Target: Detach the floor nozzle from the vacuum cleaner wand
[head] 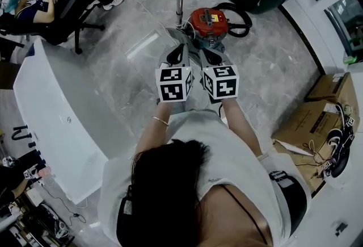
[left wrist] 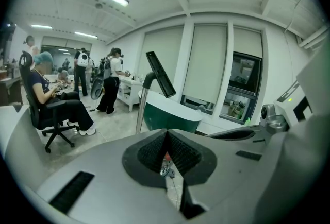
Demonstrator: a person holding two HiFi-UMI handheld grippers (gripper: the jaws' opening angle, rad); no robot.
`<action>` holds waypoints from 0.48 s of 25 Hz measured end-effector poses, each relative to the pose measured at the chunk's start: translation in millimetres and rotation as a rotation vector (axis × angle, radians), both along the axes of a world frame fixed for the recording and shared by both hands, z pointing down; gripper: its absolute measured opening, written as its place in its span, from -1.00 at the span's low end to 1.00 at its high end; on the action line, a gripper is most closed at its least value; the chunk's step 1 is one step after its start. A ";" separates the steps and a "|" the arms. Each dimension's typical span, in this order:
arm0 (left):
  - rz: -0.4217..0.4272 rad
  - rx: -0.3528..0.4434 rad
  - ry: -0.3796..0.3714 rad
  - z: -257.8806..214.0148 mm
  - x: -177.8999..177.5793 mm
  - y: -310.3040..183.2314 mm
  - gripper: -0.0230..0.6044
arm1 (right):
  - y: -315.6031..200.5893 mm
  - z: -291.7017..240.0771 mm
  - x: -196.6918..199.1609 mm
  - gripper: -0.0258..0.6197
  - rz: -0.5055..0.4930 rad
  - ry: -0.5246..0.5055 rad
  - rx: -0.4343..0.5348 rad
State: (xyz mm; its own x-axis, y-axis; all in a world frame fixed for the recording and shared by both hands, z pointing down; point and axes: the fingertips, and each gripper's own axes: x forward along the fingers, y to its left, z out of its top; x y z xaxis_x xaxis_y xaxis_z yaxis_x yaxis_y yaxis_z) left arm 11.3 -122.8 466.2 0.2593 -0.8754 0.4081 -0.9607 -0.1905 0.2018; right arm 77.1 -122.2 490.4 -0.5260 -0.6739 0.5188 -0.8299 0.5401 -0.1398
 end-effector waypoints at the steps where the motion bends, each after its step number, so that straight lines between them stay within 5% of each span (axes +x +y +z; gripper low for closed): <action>1: 0.001 0.000 0.001 -0.2 -1.0 -5.0 -0.91 | -5.1 -1.3 -1.3 -0.87 -0.001 0.001 0.003; 12: 0.012 -0.008 -0.004 5.1 -26.7 -55.1 -0.91 | -55.3 1.9 -27.1 -0.87 -0.014 0.008 -0.012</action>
